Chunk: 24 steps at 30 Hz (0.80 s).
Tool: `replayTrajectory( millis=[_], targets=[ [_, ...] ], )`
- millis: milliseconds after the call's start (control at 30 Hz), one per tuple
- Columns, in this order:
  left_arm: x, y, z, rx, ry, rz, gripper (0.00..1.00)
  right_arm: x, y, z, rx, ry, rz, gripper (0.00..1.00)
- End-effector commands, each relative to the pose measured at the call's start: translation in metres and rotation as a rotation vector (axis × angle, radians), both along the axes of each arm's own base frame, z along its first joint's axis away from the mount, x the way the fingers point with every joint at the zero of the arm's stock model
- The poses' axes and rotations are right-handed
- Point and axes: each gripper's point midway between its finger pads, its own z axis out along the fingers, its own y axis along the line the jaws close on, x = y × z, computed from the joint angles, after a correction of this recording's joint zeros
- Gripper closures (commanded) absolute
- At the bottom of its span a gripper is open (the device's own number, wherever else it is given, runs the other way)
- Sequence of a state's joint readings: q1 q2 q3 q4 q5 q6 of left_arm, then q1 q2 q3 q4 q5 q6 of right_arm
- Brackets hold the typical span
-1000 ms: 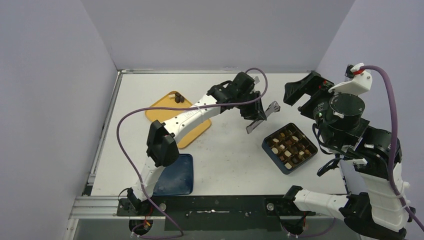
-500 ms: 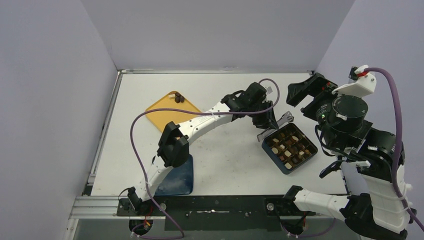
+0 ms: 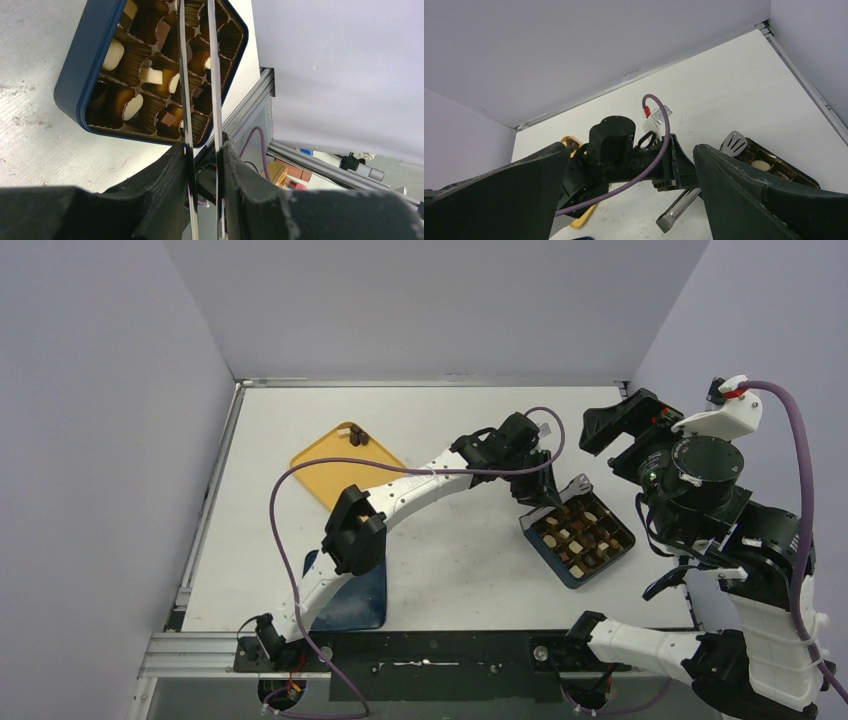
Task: Pack the chocolate
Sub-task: Place the fake chocolate in the packing box.
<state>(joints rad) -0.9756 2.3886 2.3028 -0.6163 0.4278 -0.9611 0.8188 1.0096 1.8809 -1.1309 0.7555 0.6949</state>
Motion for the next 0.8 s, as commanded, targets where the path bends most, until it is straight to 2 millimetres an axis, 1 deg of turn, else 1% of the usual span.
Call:
replayTrajectory(
  millis=[0,133,467,767],
  targets=[
    [0.005,-0.016,0.031,-0.102,-0.056,-0.010,0.73,-0.002,-0.010,0.008,0.001,-0.027,-0.029,0.00],
    [0.006,-0.018,0.025,-0.096,-0.050,-0.006,0.70,-0.004,-0.014,0.007,-0.001,-0.028,-0.040,0.00],
    [0.006,-0.016,0.017,-0.070,-0.053,-0.005,0.70,-0.005,-0.016,0.008,0.003,-0.035,-0.048,0.00],
    [0.008,-0.017,0.018,-0.072,-0.055,-0.005,0.68,-0.005,-0.018,0.008,0.002,-0.036,-0.056,0.00]
  ],
)
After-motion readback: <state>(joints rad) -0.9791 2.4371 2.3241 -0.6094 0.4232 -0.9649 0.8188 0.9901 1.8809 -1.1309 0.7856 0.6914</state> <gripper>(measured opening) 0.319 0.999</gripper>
